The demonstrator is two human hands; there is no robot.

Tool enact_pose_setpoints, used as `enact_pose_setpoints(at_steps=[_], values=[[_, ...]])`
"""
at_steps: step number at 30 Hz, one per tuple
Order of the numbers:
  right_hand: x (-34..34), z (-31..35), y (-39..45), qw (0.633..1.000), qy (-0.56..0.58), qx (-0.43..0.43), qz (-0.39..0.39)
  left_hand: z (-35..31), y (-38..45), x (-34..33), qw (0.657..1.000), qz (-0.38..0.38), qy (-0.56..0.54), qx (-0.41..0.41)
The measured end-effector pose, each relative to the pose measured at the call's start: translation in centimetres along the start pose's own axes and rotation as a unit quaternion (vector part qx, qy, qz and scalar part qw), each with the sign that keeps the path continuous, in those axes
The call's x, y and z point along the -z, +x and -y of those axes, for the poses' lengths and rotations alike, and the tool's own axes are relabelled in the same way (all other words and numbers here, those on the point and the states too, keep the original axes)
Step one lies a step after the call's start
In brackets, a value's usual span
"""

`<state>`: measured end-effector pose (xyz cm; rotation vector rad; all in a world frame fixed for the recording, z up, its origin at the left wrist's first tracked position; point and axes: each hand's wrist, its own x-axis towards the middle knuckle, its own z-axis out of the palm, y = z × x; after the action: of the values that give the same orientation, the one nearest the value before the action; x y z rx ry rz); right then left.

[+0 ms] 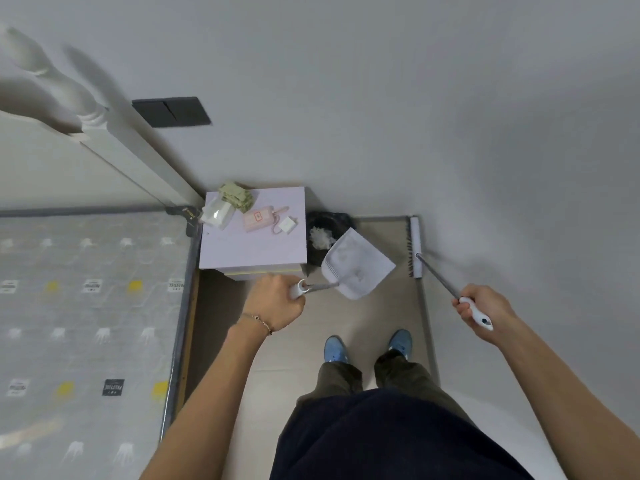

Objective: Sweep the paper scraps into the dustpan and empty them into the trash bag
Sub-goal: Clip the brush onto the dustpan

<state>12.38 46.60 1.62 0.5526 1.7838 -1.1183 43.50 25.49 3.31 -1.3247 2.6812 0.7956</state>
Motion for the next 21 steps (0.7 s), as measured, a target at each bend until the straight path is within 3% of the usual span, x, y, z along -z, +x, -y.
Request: enact_pose_setpoints(at_steps=[5,13,21], values=[[0.7,0.9,-1.5,0.998,0.029,-0.022,0.05,-5.7,4.5,0.9,0.984,0.048,0.126,-0.117],[1.0,1.7,-4.3,0.997,-0.006,0.002,0.08,-14.6,9.0,-4.0,0.926,0.105,0.273,-0.24],[2.1,1.5,-7.0,0.976,0.164,-0.041,0.14,-19.9,8.6,-10.4,0.894,0.136,0.322,-0.279]])
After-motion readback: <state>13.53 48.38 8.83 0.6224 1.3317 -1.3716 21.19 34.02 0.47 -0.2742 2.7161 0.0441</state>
